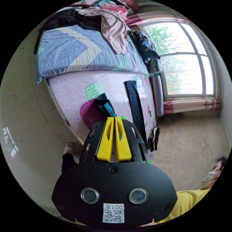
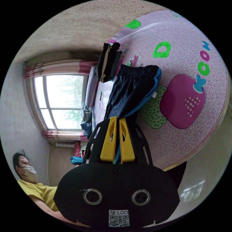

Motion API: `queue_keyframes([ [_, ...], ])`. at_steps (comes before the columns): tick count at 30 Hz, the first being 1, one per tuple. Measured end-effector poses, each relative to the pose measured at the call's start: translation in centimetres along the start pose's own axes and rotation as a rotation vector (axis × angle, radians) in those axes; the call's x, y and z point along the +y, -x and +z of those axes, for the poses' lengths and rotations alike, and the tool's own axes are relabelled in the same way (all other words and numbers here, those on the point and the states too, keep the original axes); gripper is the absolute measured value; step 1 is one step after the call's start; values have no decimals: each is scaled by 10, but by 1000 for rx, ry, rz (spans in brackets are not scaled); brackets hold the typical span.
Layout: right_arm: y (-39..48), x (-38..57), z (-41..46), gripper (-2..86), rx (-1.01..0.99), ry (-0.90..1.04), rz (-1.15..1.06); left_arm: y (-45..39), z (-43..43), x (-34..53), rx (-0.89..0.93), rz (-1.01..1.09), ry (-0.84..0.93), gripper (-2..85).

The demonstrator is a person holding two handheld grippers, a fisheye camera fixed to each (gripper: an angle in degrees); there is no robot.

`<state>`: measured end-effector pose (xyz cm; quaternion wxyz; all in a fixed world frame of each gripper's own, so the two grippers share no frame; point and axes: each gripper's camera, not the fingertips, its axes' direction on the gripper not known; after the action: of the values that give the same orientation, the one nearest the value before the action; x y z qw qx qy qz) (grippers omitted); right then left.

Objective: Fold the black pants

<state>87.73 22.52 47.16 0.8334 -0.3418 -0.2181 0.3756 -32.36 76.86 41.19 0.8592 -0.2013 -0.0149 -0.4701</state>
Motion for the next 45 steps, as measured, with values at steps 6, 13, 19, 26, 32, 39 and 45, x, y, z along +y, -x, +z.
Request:
queue_keyframes([
  [6,36,-30,10,-4,-146,12,-50,-66,-20,-10,2,29,-100,-16],
  [13,73,-73,31,-4,-233,11,-49,-167,-30,-34,8,116,-188,-16],
  [19,124,-113,63,-2,-236,2,-58,-245,-20,-74,1,152,-228,-16],
  [26,171,-178,167,8,-62,62,-24,-331,42,-162,-126,138,-212,-16],
  [32,177,-209,249,13,141,96,-15,-391,108,-217,-343,143,-169,-16],
  [39,185,-217,257,29,180,40,39,-445,125,-255,-427,173,-118,-12],
  [45,194,-228,258,115,18,78,64,-471,118,-289,-288,106,-46,54],
])
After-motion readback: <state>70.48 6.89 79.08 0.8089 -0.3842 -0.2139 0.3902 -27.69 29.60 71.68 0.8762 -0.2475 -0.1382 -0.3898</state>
